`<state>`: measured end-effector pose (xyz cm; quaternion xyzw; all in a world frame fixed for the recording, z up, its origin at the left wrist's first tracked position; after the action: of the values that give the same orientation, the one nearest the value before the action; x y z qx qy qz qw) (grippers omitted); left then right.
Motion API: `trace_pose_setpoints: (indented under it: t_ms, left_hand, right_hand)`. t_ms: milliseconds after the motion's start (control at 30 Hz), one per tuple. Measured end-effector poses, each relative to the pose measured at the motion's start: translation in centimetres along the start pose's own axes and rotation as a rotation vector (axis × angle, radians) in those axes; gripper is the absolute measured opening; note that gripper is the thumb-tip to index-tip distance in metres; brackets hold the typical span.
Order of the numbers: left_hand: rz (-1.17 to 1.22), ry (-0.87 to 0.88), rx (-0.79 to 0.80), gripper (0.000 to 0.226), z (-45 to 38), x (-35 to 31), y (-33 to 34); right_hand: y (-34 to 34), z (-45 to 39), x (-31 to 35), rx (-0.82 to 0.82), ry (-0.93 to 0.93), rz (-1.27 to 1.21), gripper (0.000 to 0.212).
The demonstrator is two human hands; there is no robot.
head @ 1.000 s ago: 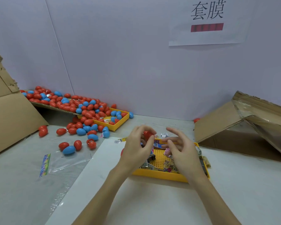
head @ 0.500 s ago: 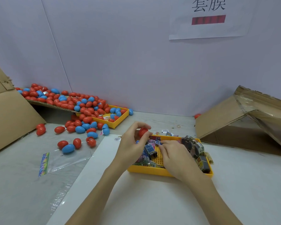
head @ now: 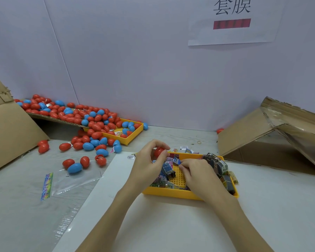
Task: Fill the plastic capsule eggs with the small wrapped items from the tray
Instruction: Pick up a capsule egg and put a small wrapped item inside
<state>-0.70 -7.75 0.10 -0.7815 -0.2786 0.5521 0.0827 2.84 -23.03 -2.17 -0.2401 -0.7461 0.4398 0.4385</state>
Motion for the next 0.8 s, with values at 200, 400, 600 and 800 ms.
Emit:
trace_pose_setpoints:
  t_ms: [200,400,600,800]
  left_hand:
    - [-0.003,-0.002,0.001,0.013,0.1,-0.3,-0.1]
    - [-0.056,0.010,0.008,0.013,0.1,-0.4,0.1]
    - [-0.079,0.026,0.004,0.013,0.2,-0.7,0.0]
    - [-0.074,0.036,0.000,0.012,0.3,-1.1,-0.1]
  right_hand:
    - [-1.4,-0.5,-0.2,-0.122,0.013,-0.048,0.022]
    - [-1.9,-0.3,-1.1,-0.254,0.040,-0.155,0.025]
    - [-2.5,-0.6,-0.9,-0.307,-0.001,-0.098,0.009]
    - [-1.5,-1.4,-1.3,-0.168,0.052,-0.021,0.011]
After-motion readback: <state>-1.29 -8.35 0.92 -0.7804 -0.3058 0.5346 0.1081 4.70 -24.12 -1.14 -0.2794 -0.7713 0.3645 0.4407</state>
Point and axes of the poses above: each hand's wrist, its own z-axis away from the middle knuckle, its own y-axis out of the palm, x = y × z, the point moved 7 cm from there along -z, towards the middle knuckle, and after that the axes turned 5 degrees about -z, right-handed, at the moved point
